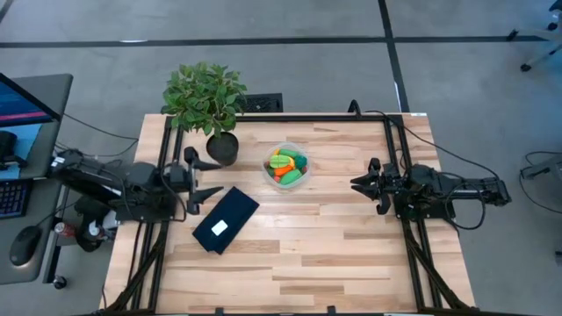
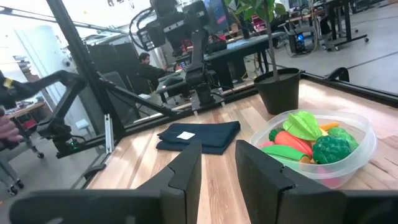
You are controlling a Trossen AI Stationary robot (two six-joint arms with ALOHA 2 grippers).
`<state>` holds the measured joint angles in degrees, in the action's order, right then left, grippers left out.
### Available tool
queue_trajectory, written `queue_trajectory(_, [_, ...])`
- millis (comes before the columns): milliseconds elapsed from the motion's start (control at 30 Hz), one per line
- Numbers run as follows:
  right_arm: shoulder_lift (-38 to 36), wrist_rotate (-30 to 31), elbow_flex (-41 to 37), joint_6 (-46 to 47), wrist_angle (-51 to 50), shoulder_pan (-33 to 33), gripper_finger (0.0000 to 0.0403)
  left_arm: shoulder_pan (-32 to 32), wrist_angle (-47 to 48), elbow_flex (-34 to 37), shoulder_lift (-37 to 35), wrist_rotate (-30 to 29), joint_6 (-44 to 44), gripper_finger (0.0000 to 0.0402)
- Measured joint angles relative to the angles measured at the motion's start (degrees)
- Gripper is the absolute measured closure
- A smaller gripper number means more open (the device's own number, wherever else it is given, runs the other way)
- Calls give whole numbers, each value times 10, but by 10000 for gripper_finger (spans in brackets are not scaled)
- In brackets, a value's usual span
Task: Pick and placing Produce into tupperware
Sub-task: Return to Home Position
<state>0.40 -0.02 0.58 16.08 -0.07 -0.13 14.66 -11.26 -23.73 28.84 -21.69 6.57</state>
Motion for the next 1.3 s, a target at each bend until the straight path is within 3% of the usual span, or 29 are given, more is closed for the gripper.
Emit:
queue_trajectory(133, [0,0,0,0,0,0,310,-12,-55,65,-52,19,-8,123])
queue_trajectory(333, [0,0,0,0,0,0,310,-46,-64,122,-110,97,-58,123])
queue_trajectory(700, [0,0,0,0,0,0,310,-85,-62,158,-165,145,-45,123])
queue_trajectory(1033, [0,0,0,0,0,0,310,-149,-68,185,-213,228,-58,123])
queue_trajectory(1300, [0,0,0,0,0,0,310,-160,-55,201,-226,243,-55,123])
